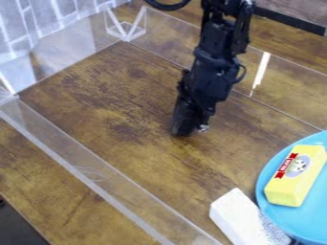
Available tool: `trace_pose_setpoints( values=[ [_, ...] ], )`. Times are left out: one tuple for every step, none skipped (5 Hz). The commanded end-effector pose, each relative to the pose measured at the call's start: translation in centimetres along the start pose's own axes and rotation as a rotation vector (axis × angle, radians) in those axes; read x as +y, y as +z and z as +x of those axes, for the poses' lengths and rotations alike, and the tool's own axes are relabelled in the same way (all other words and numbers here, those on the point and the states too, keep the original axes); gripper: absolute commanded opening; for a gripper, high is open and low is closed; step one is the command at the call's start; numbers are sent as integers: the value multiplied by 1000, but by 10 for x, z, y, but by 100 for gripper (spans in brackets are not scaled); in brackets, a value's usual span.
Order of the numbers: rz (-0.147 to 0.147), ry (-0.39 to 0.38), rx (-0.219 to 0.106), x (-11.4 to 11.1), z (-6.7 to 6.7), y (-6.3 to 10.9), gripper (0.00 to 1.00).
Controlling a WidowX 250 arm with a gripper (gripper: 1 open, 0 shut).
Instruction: Put the yellow block in the blue tray
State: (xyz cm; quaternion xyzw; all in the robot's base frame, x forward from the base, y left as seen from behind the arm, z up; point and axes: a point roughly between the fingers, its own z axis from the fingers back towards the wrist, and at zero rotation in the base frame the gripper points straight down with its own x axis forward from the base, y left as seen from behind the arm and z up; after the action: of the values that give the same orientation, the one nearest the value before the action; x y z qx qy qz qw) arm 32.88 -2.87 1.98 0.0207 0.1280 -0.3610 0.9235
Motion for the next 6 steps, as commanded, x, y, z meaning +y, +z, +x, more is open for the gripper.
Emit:
trace_pose_setpoints(
  values=[
    [34,21,-41,5,-11,22,0],
    [31,48,-36,2,-7,26,0],
    [28,72,-33,-1,-2,30,0],
    [23,119,-30,3,0,47,0],
    [45,148,-42,3,-7,70,0],
    [50,162,-53,1,-11,79,0]
  ],
)
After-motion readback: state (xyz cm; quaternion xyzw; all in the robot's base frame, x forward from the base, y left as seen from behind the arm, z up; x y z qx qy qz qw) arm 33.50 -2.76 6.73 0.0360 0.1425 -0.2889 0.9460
